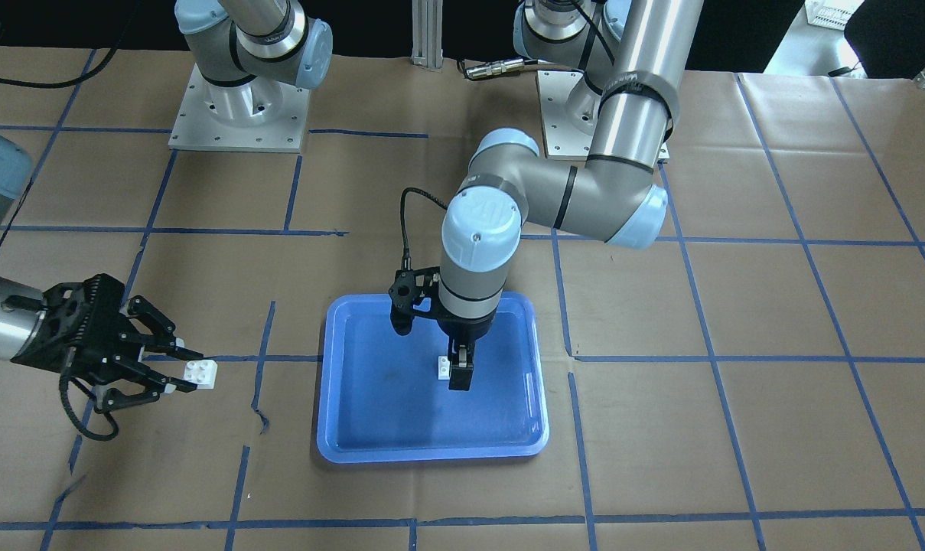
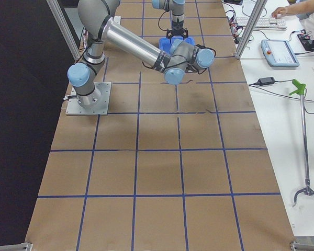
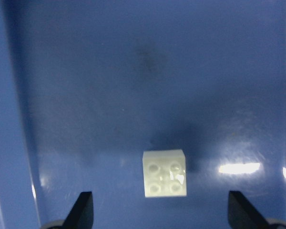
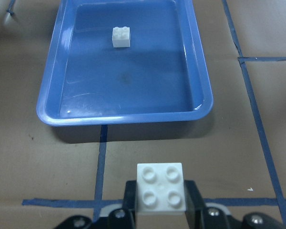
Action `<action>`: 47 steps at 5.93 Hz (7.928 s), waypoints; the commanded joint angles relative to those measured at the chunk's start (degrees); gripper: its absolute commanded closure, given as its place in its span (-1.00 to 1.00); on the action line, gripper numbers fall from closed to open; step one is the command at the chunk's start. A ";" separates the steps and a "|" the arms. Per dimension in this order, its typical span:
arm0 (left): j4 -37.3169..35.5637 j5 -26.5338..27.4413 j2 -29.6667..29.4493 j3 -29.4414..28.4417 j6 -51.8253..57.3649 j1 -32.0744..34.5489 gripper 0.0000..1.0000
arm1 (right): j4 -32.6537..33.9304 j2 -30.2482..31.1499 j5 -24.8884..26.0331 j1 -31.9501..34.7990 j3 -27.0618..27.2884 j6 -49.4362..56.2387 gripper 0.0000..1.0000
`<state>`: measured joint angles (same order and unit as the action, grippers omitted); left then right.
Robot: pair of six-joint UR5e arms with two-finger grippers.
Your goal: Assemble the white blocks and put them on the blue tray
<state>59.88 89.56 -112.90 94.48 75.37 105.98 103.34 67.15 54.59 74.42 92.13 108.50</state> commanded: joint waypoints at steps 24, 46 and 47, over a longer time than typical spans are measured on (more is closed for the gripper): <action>28.98 1.85 28.96 -2.72 -76.95 -17.04 -0.99 | 53.02 -10.29 -1.06 23.58 17.47 -36.51 0.25; 28.98 2.20 29.23 -2.63 -76.69 -16.95 -0.99 | -27.05 15.55 34.18 15.49 -15.58 -109.99 -0.99; 28.98 2.03 29.23 -2.55 -76.69 -16.95 -0.99 | -26.88 15.38 34.18 15.58 -15.23 -109.99 -0.99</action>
<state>88.86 91.71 -83.68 91.87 -1.32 89.03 76.34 82.64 88.78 89.73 76.66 -1.21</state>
